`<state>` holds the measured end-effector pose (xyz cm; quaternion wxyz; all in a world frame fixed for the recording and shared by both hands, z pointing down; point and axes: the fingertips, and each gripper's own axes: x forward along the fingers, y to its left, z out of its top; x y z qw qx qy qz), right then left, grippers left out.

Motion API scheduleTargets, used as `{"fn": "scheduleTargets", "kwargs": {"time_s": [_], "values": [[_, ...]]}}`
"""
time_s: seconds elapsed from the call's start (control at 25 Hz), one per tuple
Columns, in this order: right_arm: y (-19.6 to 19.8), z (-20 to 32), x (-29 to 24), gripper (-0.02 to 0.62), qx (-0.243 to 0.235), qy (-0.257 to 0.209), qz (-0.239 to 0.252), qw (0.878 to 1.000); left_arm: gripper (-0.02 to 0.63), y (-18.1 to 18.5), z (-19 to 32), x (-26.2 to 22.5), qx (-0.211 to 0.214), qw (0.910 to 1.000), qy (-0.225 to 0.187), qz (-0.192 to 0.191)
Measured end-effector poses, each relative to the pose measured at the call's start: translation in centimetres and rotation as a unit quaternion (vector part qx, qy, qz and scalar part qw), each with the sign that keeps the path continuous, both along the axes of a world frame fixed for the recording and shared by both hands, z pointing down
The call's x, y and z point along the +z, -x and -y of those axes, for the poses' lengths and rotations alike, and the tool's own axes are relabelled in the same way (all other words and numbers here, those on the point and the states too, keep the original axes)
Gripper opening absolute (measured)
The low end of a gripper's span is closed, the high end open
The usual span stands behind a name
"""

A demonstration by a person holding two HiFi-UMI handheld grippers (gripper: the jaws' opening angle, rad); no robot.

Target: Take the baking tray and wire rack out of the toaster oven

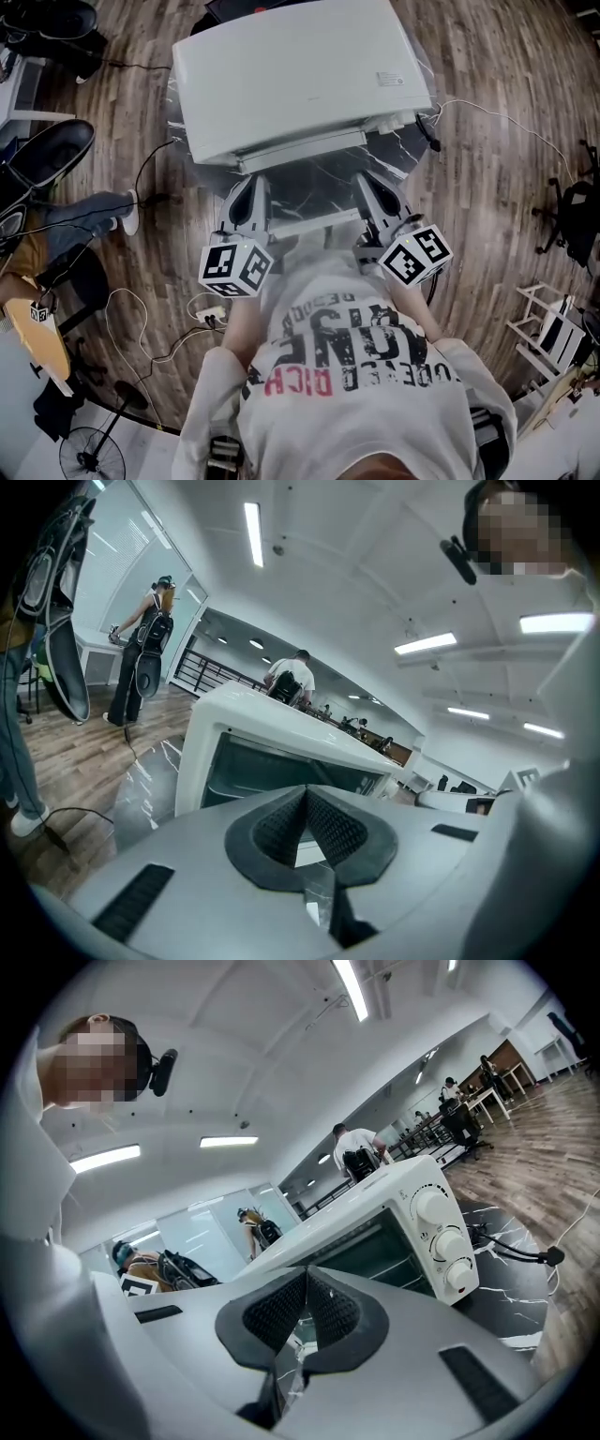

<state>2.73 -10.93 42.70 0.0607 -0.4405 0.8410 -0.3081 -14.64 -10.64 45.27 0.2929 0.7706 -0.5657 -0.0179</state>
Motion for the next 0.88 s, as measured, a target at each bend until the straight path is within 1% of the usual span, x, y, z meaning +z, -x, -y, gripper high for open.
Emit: {"fn": "scheduleTargets", "kwargs": {"time_s": [0.16, 0.32, 0.4, 0.48, 0.52, 0.6, 0.64, 0.72, 0.76, 0.8, 0.88], "values": [[-0.2, -0.1, 0.1, 0.003, 0.020, 0.002, 0.004, 1.000, 0.003, 0.3, 0.3, 0.7, 0.005, 0.9998, 0.010, -0.014], [-0.7, -0.2, 0.2, 0.003, 0.032, 0.007, 0.006, 0.999, 0.003, 0.6, 1.1, 2.4, -0.003, 0.9994, 0.030, -0.018], [-1.0, -0.1, 0.2, 0.003, 0.038, 0.008, 0.007, 0.999, 0.003, 0.9, 1.9, 3.6, -0.016, 0.9979, 0.046, -0.043], [-1.3, -0.2, 0.3, 0.003, 0.044, 0.011, 0.006, 0.999, 0.003, 1.0, 2.8, 4.8, -0.027, 0.9937, 0.066, -0.087], [-1.5, -0.2, 0.3, 0.003, 0.047, 0.013, 0.006, 0.999, 0.023, 1.0, 3.2, 5.5, -0.031, 0.9904, 0.077, -0.111], [-1.7, -0.2, 0.5, 0.003, 0.050, 0.016, 0.006, 0.999, 0.119, 1.1, 4.1, 7.1, -0.040, 0.9810, 0.102, -0.160], [-1.7, -0.2, 0.5, 0.003, 0.050, 0.017, 0.006, 0.999, 0.136, 1.2, 4.6, 7.7, -0.048, 0.9741, 0.112, -0.190], [-1.7, -0.3, 0.5, 0.003, 0.048, 0.018, 0.006, 0.999, 0.151, 1.3, 5.7, 8.7, -0.063, 0.9567, 0.128, -0.254], [-1.7, -0.3, 0.5, 0.003, 0.047, 0.018, 0.007, 0.999, 0.171, 1.3, 6.2, 9.1, -0.069, 0.9488, 0.133, -0.278], [-1.7, -0.4, 0.5, 0.003, 0.046, 0.018, 0.007, 0.999, 0.190, 1.3, 6.7, 9.3, -0.074, 0.9436, 0.135, -0.293], [-1.7, -0.4, 0.5, 0.003, 0.046, 0.019, 0.008, 0.999, 0.192, 1.6, 7.4, 9.6, -0.084, 0.9402, 0.132, -0.302]]}}
